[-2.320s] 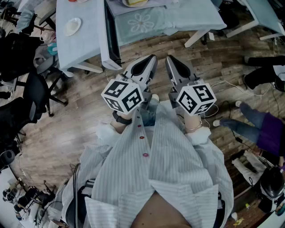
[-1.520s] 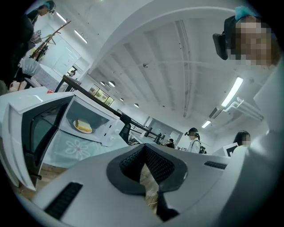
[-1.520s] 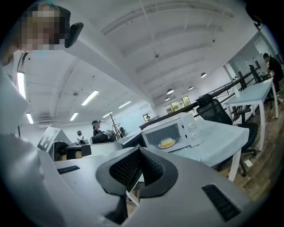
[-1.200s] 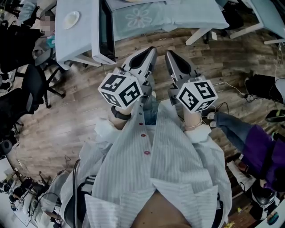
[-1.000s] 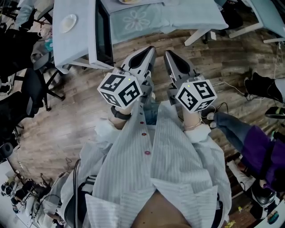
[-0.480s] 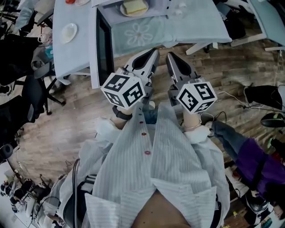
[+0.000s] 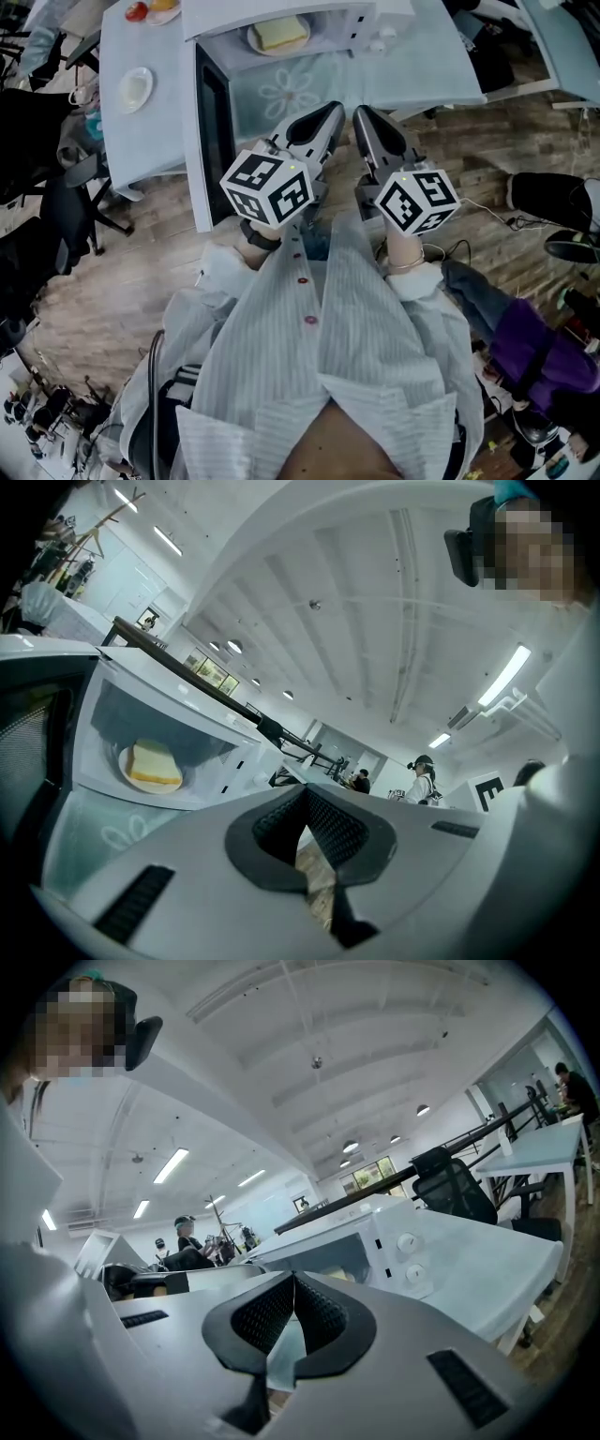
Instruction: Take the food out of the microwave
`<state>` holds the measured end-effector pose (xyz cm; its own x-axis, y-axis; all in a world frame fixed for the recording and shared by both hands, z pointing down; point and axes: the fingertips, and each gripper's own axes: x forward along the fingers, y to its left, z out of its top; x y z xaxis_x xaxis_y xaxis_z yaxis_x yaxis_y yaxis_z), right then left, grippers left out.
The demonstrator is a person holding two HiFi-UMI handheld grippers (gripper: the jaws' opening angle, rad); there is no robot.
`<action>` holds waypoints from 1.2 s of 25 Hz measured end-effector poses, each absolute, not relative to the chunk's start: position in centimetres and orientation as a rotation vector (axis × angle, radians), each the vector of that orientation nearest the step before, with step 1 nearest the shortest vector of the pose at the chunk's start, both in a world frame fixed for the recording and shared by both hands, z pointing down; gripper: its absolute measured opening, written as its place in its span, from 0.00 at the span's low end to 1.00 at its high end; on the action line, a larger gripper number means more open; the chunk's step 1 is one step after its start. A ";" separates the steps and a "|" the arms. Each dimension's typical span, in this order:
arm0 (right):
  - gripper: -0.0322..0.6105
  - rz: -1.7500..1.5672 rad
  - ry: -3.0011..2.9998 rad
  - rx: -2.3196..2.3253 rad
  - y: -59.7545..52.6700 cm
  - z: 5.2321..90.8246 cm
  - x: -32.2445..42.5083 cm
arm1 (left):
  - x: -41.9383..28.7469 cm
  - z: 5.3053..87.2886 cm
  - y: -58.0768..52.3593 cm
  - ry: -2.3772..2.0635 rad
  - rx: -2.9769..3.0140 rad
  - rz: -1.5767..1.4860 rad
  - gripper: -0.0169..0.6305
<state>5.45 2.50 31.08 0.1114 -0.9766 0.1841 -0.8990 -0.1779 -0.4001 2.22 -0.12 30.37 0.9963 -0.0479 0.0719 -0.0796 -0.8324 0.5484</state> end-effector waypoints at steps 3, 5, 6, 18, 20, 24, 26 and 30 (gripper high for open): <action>0.10 -0.616 1.874 -2.189 1.8 31.1 5.9 | 2.7 30.6 -0.7 -0.089 2.552 0.083 0.04; 0.10 -0.625 1.877 -2.186 1.5 31.3 6.0 | 2.9 30.7 -0.9 -0.098 2.547 0.084 0.04; 0.10 -0.630 1.881 -2.183 1.4 31.4 6.2 | 3.0 30.8 -1.0 -0.104 2.545 0.085 0.04; 0.10 -0.691 2.037 -2.078 -3.2 32.2 9.2 | 5.9 31.3 -5.9 -0.295 2.509 0.035 0.04; 0.10 -0.704 2.062 -2.048 -4.2 32.4 9.9 | 6.5 31.4 -6.8 -0.332 2.504 0.023 0.04; 0.10 -0.724 2.129 -1.987 -6.4 32.4 10.7 | 7.1 31.6 -9.0 -0.419 2.485 0.003 0.04; 0.10 -0.728 2.171 -1.955 -7.6 32.3 11.1 | 7.3 31.5 -10.1 -0.466 2.478 -0.011 0.04; 0.10 -0.735 2.247 -1.886 -9.4 31.9 11.9 | 7.9 31.1 -11.9 -0.554 2.463 -0.042 0.04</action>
